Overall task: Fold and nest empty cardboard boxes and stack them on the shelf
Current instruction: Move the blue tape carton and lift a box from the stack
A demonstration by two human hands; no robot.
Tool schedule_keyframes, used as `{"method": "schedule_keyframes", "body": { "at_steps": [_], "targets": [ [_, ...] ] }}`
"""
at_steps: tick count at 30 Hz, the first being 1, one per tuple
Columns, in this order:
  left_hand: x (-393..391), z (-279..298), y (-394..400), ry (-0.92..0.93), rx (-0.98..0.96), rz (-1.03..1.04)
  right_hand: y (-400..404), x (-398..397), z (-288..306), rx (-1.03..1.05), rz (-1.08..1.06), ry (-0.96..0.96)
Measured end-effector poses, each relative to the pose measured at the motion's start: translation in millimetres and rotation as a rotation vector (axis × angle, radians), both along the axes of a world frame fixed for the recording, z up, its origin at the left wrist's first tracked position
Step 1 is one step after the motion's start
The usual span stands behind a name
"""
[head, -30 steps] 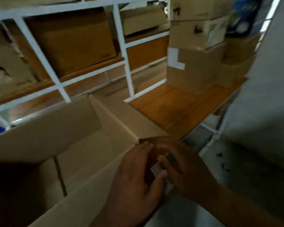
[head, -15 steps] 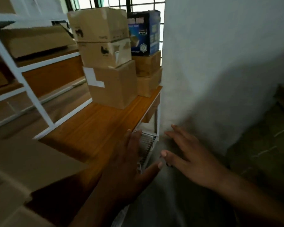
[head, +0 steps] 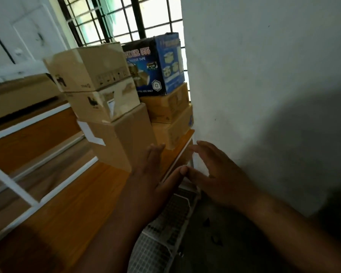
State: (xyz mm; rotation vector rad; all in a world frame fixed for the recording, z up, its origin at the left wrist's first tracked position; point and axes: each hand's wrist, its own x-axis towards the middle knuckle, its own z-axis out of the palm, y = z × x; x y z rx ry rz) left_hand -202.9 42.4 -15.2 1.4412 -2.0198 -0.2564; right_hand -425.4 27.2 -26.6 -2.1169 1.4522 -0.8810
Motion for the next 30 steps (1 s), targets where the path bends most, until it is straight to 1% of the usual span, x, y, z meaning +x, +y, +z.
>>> {"method": "schedule_keyframes", "body": {
  "at_steps": [6, 8, 12, 14, 16, 19, 21, 23, 26, 30],
  "targets": [
    [-10, 33, -96, 0.068, -0.075, 0.000, -112, 0, 25, -0.058, 0.049, -0.027],
    [-10, 41, -133, 0.058, -0.101, 0.014, -150, 4, 36, -0.093, 0.052, -0.052],
    [-3, 53, -205, 0.083, -0.208, 0.043, -222, 16, 59, -0.193, 0.057, 0.002],
    [2, 63, -245, 0.101, -0.182, 0.055, -259, 22, 73, -0.146, 0.029, -0.043],
    [7, 74, -291, 0.165, -0.128, 0.025, -299, 28, 89, -0.116, 0.016, -0.102],
    [7, 89, -352, 0.252, -0.147, 0.003, -356, 35, 107, -0.171, 0.001, -0.165],
    [5, 91, -385, 0.274, -0.135, 0.033, -396, 37, 105, -0.150, -0.002, -0.226],
    [6, 84, -416, 0.307, -0.083, 0.062, -438, 38, 98, -0.080, 0.014, -0.296],
    [1, 71, -463, 0.302, -0.053, 0.136, -510, 33, 85, -0.012, 0.021, -0.335],
    [-19, 53, -528, 0.315, -0.058, 0.257, -608, 20, 64, -0.062, 0.062, -0.407]
  ]
}}
